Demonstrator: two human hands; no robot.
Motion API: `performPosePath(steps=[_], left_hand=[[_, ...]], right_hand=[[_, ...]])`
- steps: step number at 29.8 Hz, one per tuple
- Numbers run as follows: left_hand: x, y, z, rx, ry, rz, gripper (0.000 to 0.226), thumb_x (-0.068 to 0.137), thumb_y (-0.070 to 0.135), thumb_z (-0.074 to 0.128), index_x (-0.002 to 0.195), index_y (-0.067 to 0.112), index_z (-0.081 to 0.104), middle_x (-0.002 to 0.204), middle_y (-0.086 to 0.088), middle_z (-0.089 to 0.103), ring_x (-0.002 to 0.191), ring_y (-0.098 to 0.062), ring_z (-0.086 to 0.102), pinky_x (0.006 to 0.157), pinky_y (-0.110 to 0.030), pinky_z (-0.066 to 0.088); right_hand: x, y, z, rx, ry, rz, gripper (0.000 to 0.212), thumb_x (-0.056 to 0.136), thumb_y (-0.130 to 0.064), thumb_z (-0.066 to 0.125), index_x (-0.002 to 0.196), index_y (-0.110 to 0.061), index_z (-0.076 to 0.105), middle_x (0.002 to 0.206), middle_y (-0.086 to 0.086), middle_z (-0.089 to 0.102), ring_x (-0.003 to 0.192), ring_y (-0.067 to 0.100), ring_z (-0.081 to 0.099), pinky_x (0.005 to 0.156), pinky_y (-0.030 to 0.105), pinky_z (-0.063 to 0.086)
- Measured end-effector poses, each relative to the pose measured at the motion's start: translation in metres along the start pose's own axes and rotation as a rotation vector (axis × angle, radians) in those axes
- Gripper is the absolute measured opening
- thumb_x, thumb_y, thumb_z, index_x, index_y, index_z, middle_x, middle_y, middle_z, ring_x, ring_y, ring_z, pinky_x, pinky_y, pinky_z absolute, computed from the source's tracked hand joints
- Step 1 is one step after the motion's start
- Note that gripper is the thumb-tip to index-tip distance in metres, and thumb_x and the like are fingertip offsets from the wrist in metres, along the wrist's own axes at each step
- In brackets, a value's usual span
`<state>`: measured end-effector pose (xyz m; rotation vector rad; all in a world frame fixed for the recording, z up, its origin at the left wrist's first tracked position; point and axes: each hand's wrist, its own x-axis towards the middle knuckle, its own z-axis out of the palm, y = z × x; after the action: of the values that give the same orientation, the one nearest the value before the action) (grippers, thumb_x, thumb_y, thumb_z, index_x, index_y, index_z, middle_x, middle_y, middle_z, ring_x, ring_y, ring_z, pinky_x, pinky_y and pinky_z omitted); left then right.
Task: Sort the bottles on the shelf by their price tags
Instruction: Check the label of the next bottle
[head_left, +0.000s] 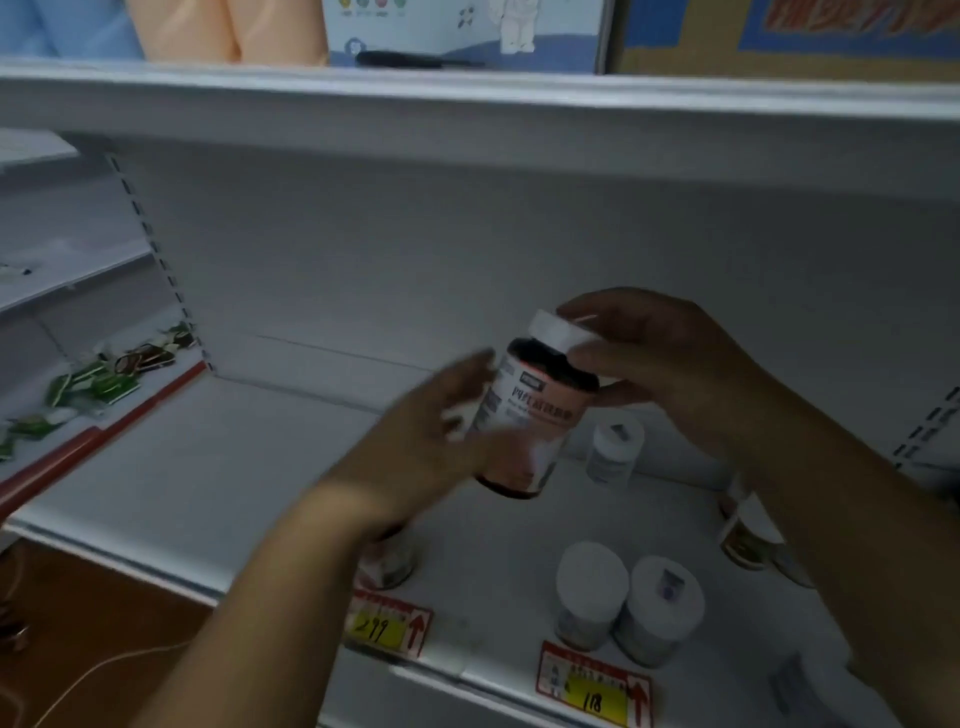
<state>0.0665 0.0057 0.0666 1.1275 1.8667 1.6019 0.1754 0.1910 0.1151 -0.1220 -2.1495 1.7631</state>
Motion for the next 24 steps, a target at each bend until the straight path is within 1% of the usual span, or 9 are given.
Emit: performPosePath(steps=[2,4,8,12,15,18,20,22,24], left_hand=[[0.000,-0.006,-0.026,0.071,0.207,-0.054,0.053,0.071,0.055,0.065,0.121,0.041,0.053,0.112,0.028,0.059,0.103,0.016,0.054,0.080,-0.006,0.045],[-0.005,-0.018,-0.043,0.137,0.309,-0.159,0.035,0.082,0.047,0.059,0.116,0.043,0.054,0.105,0.028,0.057,0.099,0.011,0.053,0.075,-0.011,0.042],[-0.013,-0.048,-0.051,0.291,0.225,-0.317,0.037,0.086,0.039,0.059,0.122,0.032,0.056,0.111,0.012,0.057,0.104,-0.007,0.052,0.075,-0.015,0.037],[-0.013,-0.062,-0.053,0.367,0.170,-0.364,0.038,0.082,0.044,0.060,0.118,0.031,0.060,0.112,0.008,0.060,0.102,-0.010,0.056,0.081,-0.024,0.040],[-0.012,-0.065,-0.052,0.382,0.126,-0.349,0.036,0.080,0.048,0.061,0.114,0.037,0.060,0.116,0.010,0.060,0.109,-0.012,0.055,0.086,-0.028,0.041],[-0.011,-0.058,-0.055,0.388,0.145,-0.318,0.032,0.075,0.055,0.060,0.107,0.049,0.057,0.118,0.016,0.058,0.105,-0.012,0.054,0.087,-0.030,0.039],[-0.012,-0.047,-0.057,0.413,0.182,-0.265,0.035,0.063,0.068,0.053,0.096,0.058,0.055,0.111,0.024,0.056,0.095,-0.007,0.051,0.086,-0.031,0.037],[-0.014,-0.034,-0.055,0.417,0.234,-0.182,0.035,0.057,0.076,0.051,0.090,0.066,0.054,0.096,0.033,0.054,0.079,-0.002,0.049,0.077,-0.029,0.041],[-0.018,-0.021,-0.048,0.388,0.273,-0.098,0.032,0.061,0.076,0.060,0.092,0.068,0.054,0.085,0.035,0.055,0.065,0.001,0.049,0.067,-0.023,0.041]], right_hand=[[-0.002,0.013,0.022,-0.237,0.043,-0.003,0.033,0.056,-0.028,0.082,0.083,-0.038,0.066,0.094,-0.001,0.069,0.084,0.010,0.068,0.068,0.022,0.056],[-0.007,0.034,0.053,-0.440,0.020,-0.003,0.036,0.058,-0.033,0.080,0.085,-0.040,0.059,0.092,-0.011,0.066,0.079,-0.001,0.063,0.065,0.011,0.050],[-0.011,0.070,0.090,-0.584,-0.048,-0.003,0.039,0.065,-0.035,0.078,0.097,-0.028,0.057,0.094,-0.007,0.065,0.080,0.002,0.059,0.069,0.019,0.049],[-0.018,0.093,0.101,-0.655,-0.091,0.008,0.040,0.070,-0.037,0.074,0.103,-0.024,0.057,0.100,-0.002,0.064,0.088,0.010,0.058,0.077,0.026,0.047],[-0.024,0.105,0.104,-0.656,-0.077,0.014,0.044,0.072,-0.041,0.073,0.108,-0.023,0.054,0.103,-0.002,0.061,0.088,0.008,0.053,0.069,0.020,0.040],[-0.024,0.111,0.099,-0.652,-0.107,0.075,0.057,0.068,-0.059,0.068,0.115,-0.032,0.049,0.108,-0.010,0.055,0.091,0.005,0.049,0.067,0.014,0.036],[-0.014,0.114,0.073,-0.720,0.150,0.100,0.053,0.072,-0.062,0.061,0.114,-0.030,0.053,0.113,-0.007,0.057,0.099,0.010,0.054,0.075,0.022,0.042],[0.000,0.118,0.031,-0.916,0.474,0.170,0.046,0.079,-0.053,0.059,0.113,-0.022,0.055,0.117,0.004,0.057,0.108,0.022,0.055,0.088,0.030,0.045],[0.010,0.126,-0.005,-1.102,0.495,0.388,0.052,0.081,-0.053,0.056,0.117,-0.017,0.052,0.120,0.011,0.053,0.111,0.031,0.053,0.091,0.038,0.046]])
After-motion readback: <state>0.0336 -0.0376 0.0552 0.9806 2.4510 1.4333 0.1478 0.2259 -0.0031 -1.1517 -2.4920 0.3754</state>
